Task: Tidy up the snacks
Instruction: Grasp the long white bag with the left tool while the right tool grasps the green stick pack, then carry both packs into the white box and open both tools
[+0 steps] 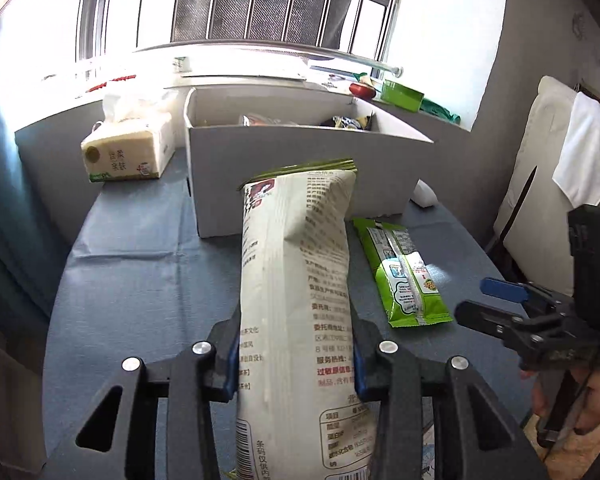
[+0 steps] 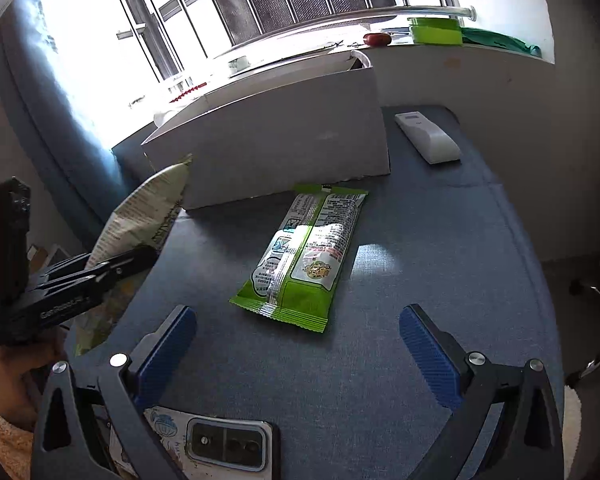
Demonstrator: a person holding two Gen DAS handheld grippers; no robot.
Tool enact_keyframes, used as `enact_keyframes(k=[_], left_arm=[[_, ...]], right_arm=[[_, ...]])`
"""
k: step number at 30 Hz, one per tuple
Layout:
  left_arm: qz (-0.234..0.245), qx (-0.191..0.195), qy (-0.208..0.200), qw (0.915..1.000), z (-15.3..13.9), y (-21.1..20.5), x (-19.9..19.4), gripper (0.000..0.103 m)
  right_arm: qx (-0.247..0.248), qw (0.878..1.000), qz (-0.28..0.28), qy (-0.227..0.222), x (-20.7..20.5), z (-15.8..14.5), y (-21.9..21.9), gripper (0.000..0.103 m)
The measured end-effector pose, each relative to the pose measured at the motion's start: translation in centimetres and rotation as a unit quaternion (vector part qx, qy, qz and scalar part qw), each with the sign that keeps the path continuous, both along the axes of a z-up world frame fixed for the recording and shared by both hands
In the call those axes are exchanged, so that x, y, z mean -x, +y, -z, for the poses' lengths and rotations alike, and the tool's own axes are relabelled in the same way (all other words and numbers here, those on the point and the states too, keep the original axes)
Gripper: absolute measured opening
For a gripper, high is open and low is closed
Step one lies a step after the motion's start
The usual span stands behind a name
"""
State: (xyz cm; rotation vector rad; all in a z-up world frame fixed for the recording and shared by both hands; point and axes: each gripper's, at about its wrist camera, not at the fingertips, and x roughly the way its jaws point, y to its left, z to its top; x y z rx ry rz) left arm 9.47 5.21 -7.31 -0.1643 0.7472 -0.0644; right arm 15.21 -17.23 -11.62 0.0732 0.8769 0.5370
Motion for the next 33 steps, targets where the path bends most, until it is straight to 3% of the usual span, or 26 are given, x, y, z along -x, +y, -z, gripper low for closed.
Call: enact_keyframes(k=[5,11,14,15,16,19,25,33], left_arm=[[-0.026,-0.011,-0.03,0.9992,-1.8,1.5,2.8,0.044],[-0.04,0.008,-0.031,0.9987,-2.2,3.2,4.4,0.044],[-0.043,0.007,-0.032,0.9985,-1.9,3.2,4.2,0.044],[-0.044,0.006,-0.031,0.9985,-1.9,3.2,4.2,0.044],[-0.044,0.006,-0.031,0.9985,-1.8,3.1,4.2,0.044],[-0.043,0.009,-0.035,0.9984,-1.9,3.1,4.3,0.045],[-0.036,0.015,-0.036,0.9986,-2.2,3.1,3.4,0.045],[-0.013,0.016,-0.084,0.9963,-6.9,2.8,-0.9,0.045]], right_arm=[[0.063,0.998,0.004,-0.002,-3.5,0.7,3.7,0.103],[0.135,0.99,0.004,0.038,-6.8,2.7,7.1,0.103],[0.157,0.987,-0.004,0.03,-6.7,3.5,7.8,0.102],[0.167,0.986,-0.012,0.015,-6.4,3.3,8.1,0.09],[0.158,0.987,-0.032,0.012,-5.9,2.9,8.2,0.069],[0.134,0.988,-0.061,0.035,-4.8,2.4,7.8,0.062],[0.07,0.995,-0.07,0.016,-1.6,-0.1,5.3,0.062],[-0.033,0.997,-0.043,-0.054,-2.6,-8.7,1.7,0.062]])
